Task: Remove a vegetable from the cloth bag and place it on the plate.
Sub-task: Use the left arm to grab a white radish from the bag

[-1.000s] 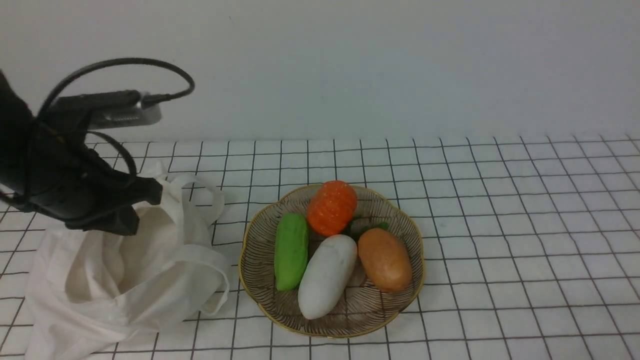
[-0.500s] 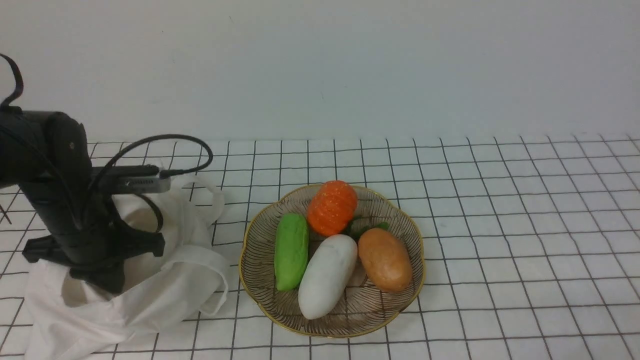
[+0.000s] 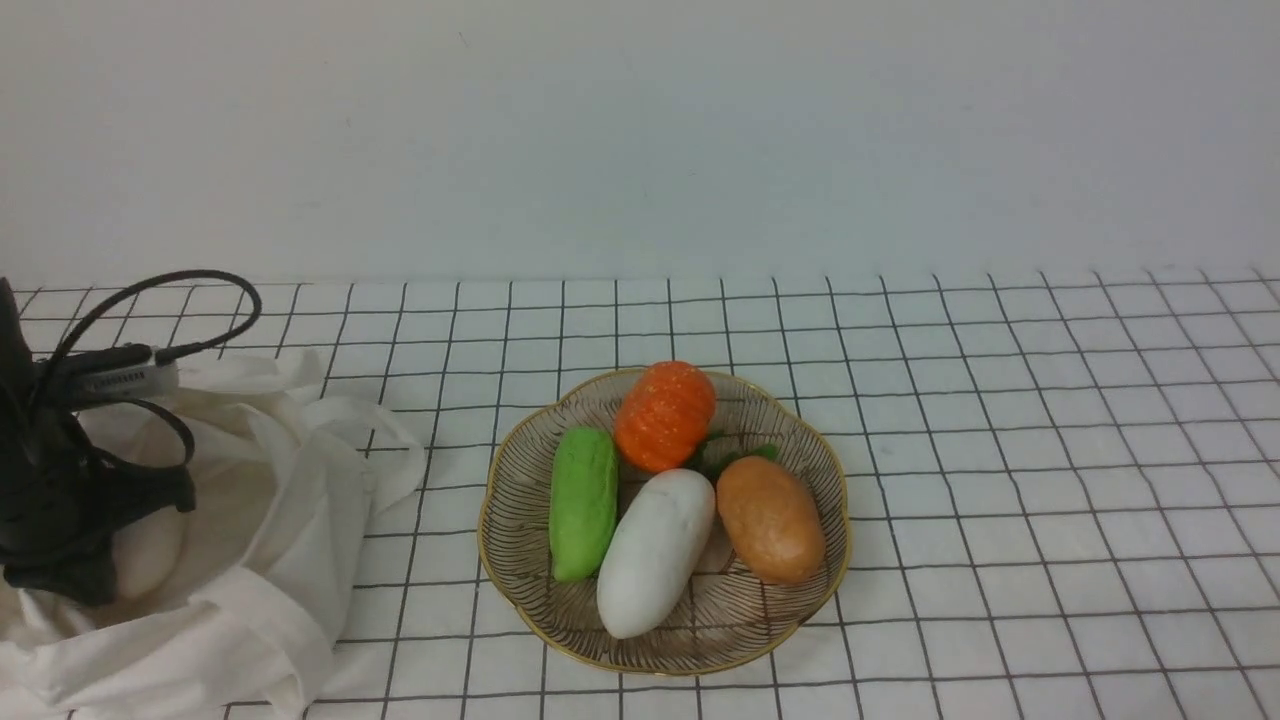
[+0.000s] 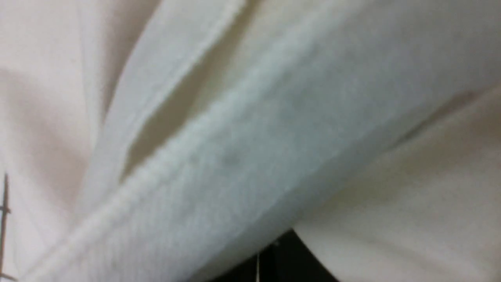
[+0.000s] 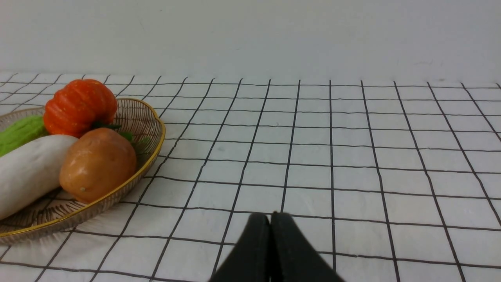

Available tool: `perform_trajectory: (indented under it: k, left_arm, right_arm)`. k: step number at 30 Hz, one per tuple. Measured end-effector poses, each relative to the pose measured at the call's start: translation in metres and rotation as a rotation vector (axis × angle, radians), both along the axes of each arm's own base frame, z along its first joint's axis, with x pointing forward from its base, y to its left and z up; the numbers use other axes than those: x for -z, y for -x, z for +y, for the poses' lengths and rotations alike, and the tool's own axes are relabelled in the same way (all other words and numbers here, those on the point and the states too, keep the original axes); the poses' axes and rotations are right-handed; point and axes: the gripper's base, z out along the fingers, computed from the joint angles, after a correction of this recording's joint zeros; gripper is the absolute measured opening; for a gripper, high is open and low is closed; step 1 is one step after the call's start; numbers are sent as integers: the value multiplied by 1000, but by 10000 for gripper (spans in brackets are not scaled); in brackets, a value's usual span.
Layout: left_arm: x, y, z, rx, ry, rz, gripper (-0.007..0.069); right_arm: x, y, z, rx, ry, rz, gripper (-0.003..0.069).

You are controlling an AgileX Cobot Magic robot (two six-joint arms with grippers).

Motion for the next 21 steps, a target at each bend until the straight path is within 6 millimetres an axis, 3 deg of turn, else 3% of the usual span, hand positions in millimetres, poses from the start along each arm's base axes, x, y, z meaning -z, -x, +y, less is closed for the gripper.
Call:
perform_trajectory:
  k: [13,16,21]
  left_arm:
    - [-4,-20,3,14,-30,-230,6]
    - [-5,-23,-2,60,-39,-249,45]
    - [-8,-32,-21,177,-57,-316,177]
  right_arm:
    - [0,0,0,0,0,0,-14]
    - [0,0,0,0,0,0,-14]
    - [0,0,0,0,0,0,-14]
